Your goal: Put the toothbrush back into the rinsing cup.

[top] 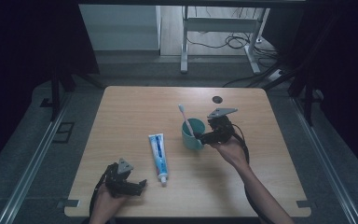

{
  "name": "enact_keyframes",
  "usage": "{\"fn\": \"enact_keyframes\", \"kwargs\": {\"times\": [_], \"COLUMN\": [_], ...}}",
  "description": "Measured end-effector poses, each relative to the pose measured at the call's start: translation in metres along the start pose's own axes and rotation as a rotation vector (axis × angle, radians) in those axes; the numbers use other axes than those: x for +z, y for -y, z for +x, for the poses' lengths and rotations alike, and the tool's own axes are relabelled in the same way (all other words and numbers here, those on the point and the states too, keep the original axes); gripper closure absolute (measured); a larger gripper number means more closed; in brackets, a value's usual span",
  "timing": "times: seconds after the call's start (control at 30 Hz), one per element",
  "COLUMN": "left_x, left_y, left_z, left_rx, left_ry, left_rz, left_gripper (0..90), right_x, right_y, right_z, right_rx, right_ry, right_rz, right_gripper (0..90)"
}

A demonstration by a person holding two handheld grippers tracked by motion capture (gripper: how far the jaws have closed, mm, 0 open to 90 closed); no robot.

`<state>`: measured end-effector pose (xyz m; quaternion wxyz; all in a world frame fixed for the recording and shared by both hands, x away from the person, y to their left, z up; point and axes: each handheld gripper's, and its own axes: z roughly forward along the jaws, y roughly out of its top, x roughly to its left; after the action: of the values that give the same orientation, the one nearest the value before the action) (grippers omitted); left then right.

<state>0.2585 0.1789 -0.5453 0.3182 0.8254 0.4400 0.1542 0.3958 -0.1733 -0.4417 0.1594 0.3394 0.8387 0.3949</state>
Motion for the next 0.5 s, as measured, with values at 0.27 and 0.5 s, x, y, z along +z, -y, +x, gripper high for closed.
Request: {"fn": "enact_keyframes", "kwargs": {"times": [0.27, 0.5], "left_x": [0.000, 0.000], "left_y": [0.000, 0.000], "left_z": [0.000, 0.000], "left_rx": [0.000, -0.001], "left_ry": [0.000, 0.000], "left_rz": [0.000, 0.000], "left_gripper": [0.0, 0.0], "right_x": [-0.009, -0.017], "right_y": [0.006, 0.015], "right_z": [0.001, -0.002], "right_rx": [-0.007, -0.012], "right_ry": [0.005, 0.017], "right_rz": [0.009, 0.010], "right_gripper": [13.3, 8.1]}}
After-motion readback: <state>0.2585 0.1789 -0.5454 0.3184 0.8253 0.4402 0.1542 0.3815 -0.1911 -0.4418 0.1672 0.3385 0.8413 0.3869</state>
